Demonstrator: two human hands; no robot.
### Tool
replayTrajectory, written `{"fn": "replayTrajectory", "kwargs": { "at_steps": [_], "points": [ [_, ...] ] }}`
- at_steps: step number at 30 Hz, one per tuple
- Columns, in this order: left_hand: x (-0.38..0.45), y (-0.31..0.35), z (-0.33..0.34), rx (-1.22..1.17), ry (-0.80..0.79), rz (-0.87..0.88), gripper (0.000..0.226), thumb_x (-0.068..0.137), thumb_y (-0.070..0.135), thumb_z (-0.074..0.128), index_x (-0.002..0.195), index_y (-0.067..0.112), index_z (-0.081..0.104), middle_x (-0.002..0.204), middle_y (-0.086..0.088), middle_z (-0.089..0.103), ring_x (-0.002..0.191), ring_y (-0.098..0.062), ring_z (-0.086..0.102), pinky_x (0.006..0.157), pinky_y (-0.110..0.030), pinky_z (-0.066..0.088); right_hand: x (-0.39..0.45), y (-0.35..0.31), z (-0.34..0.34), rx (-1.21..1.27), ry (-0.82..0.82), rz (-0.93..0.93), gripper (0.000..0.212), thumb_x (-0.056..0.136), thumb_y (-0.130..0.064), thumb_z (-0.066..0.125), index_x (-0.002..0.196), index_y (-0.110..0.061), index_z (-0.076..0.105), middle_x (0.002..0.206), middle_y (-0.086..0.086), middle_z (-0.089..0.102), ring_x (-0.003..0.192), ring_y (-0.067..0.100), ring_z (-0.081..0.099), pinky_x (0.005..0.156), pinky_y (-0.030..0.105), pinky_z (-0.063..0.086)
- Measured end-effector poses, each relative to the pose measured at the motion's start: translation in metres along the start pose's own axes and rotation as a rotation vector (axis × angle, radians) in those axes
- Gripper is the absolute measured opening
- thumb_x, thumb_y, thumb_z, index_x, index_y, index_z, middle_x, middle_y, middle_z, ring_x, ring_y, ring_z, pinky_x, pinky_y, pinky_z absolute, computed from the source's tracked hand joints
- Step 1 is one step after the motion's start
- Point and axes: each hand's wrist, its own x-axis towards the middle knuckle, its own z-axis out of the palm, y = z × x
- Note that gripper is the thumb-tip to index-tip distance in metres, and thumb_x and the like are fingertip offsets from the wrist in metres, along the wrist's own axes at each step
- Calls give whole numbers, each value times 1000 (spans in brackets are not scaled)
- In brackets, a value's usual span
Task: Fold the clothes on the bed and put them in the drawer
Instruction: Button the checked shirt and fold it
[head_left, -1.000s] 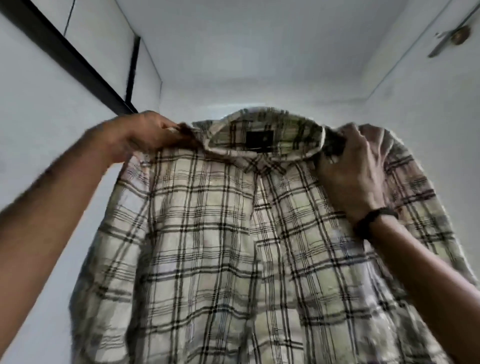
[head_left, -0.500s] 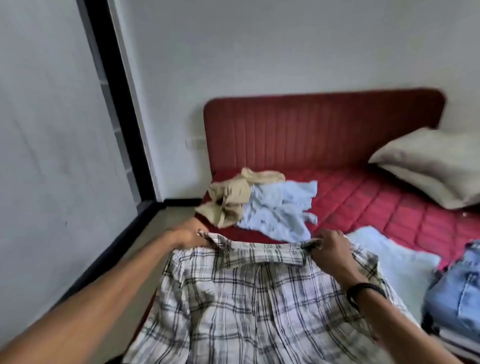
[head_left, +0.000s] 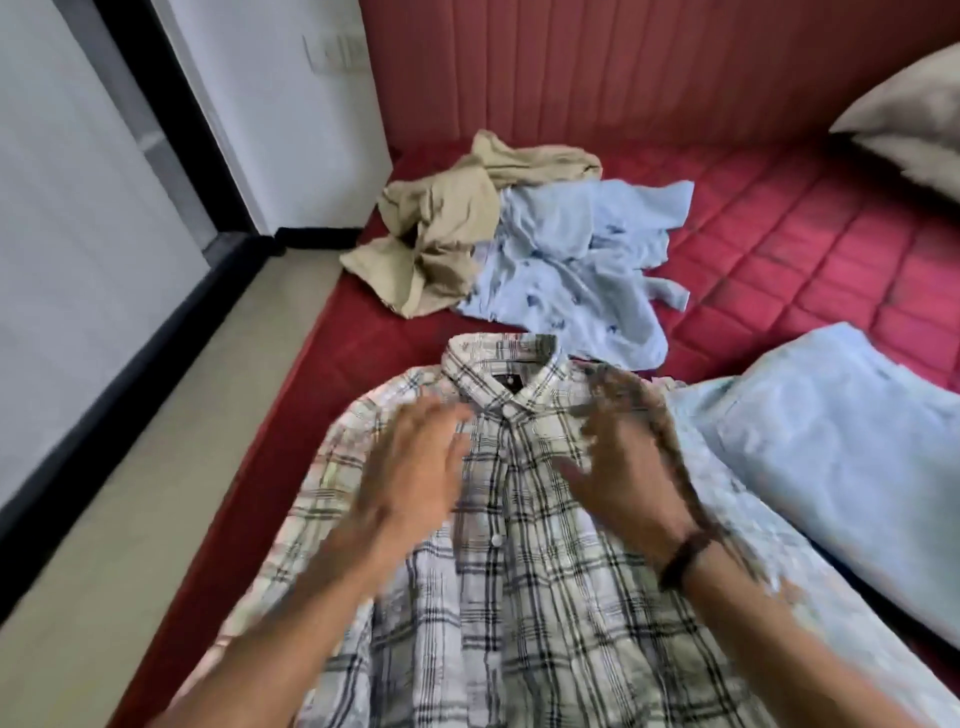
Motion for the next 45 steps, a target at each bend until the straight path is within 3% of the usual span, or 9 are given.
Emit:
{"fn": "replayTrajectory", "kwargs": {
  "at_steps": [2,5,11,15,21,29,35,38,45],
  "points": [
    [-23,3,38,-101,-98,23,45,105,19,56,148,31,50,146,4,51,129,-8,47,115,-34,42,-25,-3,19,-10,-181,-38,51,85,-35,80,130,-24,59,104,-3,69,90,16,67,81,34,57],
    [-21,1,71,-103,-7,-14,53,107,15,51,157,27,40,151,4,44,137,-14,42,116,-23,33,-31,0,41,-45,-91,-32,48,85,-43,78,128,-30,62,108,-8,65,92,11,63,82,24,50],
    [6,-8,69,-226,54,12,20,103,23,59,118,30,69,107,19,61,95,2,56,87,-16,49,-19,-13,72,-224,106,23,26,97,-51,57,116,-34,61,105,-7,57,96,23,63,69,38,53],
    [6,-4,72,-200,54,3,12,97,24,68,107,31,68,101,19,59,89,-1,58,80,-22,51,-10,-11,71,-330,161,-30,7,98,-27,59,94,-22,61,92,-2,56,80,25,60,59,38,51],
    [7,1,57,-206,83,20,10,97,22,68,106,24,71,98,15,70,84,2,65,76,-21,58,1,10,45,328,104,146,13,101,-30,62,89,-23,63,66,-7,62,52,7,52,49,29,44],
    [-2,7,56,-665,121,-214,13,89,21,78,102,22,79,92,15,77,77,0,72,73,-28,63,-1,10,36,612,-71,106,12,102,-25,61,93,-18,65,69,2,65,50,7,48,45,25,41],
    [2,5,68,-749,107,-287,13,87,20,81,100,23,80,92,14,78,84,-3,74,78,-36,64,-4,8,52,630,-11,59,8,102,-24,63,96,-22,67,76,2,70,55,17,53,48,35,42],
    [3,4,70,-784,92,-307,14,87,20,81,100,24,80,93,15,78,84,-4,74,79,-37,64,-5,7,58,576,-4,34,7,102,-23,62,98,-22,67,76,1,68,54,4,50,46,19,37],
    [3,3,69,-870,84,-339,12,87,16,81,96,24,81,88,12,78,77,-3,72,73,-28,60,-5,8,64,536,41,49,5,100,-22,65,99,-24,69,78,-4,69,61,5,58,51,16,42]
  ]
}}
